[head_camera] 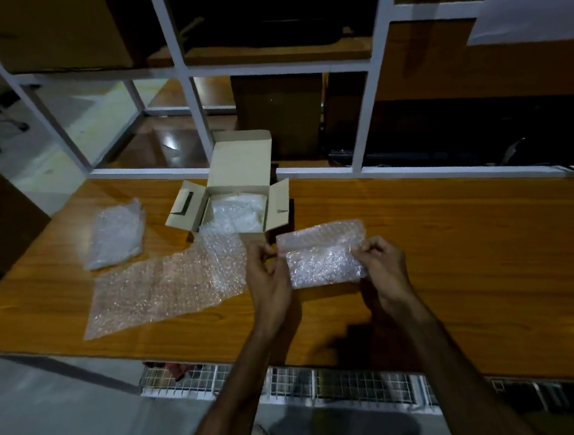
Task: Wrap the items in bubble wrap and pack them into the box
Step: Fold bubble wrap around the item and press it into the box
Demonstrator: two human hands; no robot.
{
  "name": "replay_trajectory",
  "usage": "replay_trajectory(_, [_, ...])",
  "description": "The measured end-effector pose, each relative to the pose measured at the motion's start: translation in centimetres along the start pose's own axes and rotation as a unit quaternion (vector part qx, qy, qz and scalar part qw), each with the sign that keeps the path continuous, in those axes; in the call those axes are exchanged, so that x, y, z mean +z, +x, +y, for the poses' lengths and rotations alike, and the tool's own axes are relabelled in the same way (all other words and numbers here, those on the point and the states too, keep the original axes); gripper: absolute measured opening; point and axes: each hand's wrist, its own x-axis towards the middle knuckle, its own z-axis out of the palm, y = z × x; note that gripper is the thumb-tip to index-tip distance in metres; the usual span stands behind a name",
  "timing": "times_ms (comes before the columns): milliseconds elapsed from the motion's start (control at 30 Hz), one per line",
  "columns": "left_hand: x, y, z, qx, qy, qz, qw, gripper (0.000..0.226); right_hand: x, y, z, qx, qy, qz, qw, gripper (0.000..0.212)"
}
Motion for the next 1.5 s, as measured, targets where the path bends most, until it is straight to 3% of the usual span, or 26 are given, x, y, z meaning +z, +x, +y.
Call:
replay_trajectory(100, [-1.3, 1.1, -0.2, 0.044, 0.011, -0.035, 0.998, 0.031, 2.2, 0.0, -1.3, -0.015, 0.028, 0.011, 0.999, 0.013])
replay_trajectory(200, [-2.4, 2.3, 0.9, -0.004, -0.007, -0.086, 0.996, 0.031, 3.9, 0.4, -2.9, -0.025, 0.009, -0.029, 0.999, 0.021])
replay_trajectory(267, [-3.3, 3.4, 1.3, -0.040, -0.010, -0.130, 0.991, 0.037, 4.6, 0.2, -4.0, -0.026, -0.046, -0.092, 0.994, 0.037])
replay_trajectory(367, [-4.6, 5.1, 1.7, -0.080, -0.018, -0.176, 0.981, 0.063, 5.5, 0.0, -5.6, -0.049, -0.185, -0.168, 0.967, 0.062])
replay_trajectory(500, [-6.0, 7.0, 1.7, -0.080, 0.003, -0.181, 0.980, 0.068, 7.1, 0.4, -6.4, -0.061, -0.275, -0.188, 0.941, 0.070])
replay_trajectory(600, [-6.6, 8.1, 1.4, -0.085, -0.022, -0.169, 0.982, 0.062, 8.3, 1.4, -6.5, -0.081, -0.292, -0.186, 0.935, 0.066])
replay_trajectory(800, [-7.7, 10.0, 1.6, -0.114, -0.128, -0.112, 0.979, 0.039, 9.0, 3.8, -7.7, -0.120, -0.306, -0.202, 0.923, 0.036])
replay_trajectory(967, [-7.3, 10.9, 0.1, -0.035, -0.025, -0.033, 0.999, 0.023, 9.7, 6.7, -8.4, -0.172, -0.345, -0.235, 0.892, 0.021])
replay_trajectory(1100, [-6.0, 10.7, -1.8, 0.056, 0.115, 0.018, 0.992, 0.010, 10.0, 11.2, -7.9, -0.256, -0.427, -0.215, 0.840, 0.016])
replay_trajectory(1233, [-4.6, 10.3, -2.6, 0.116, 0.239, 0.067, 0.962, 0.019, 12.0, 15.5, -8.5, -0.326, -0.520, -0.198, 0.764, 0.018])
replay_trajectory(1400, [-2.3, 10.5, -2.7, 0.122, 0.259, 0.086, 0.954, 0.002, 15.6, 19.9, -9.3, -0.406, -0.560, -0.256, 0.675, 0.027])
replay_trajectory(1500, [-0.6, 11.2, -3.1, 0.082, 0.276, 0.096, 0.953, 0.013, 17.3, 22.1, -9.1, -0.417, -0.586, -0.289, 0.632, 0.026])
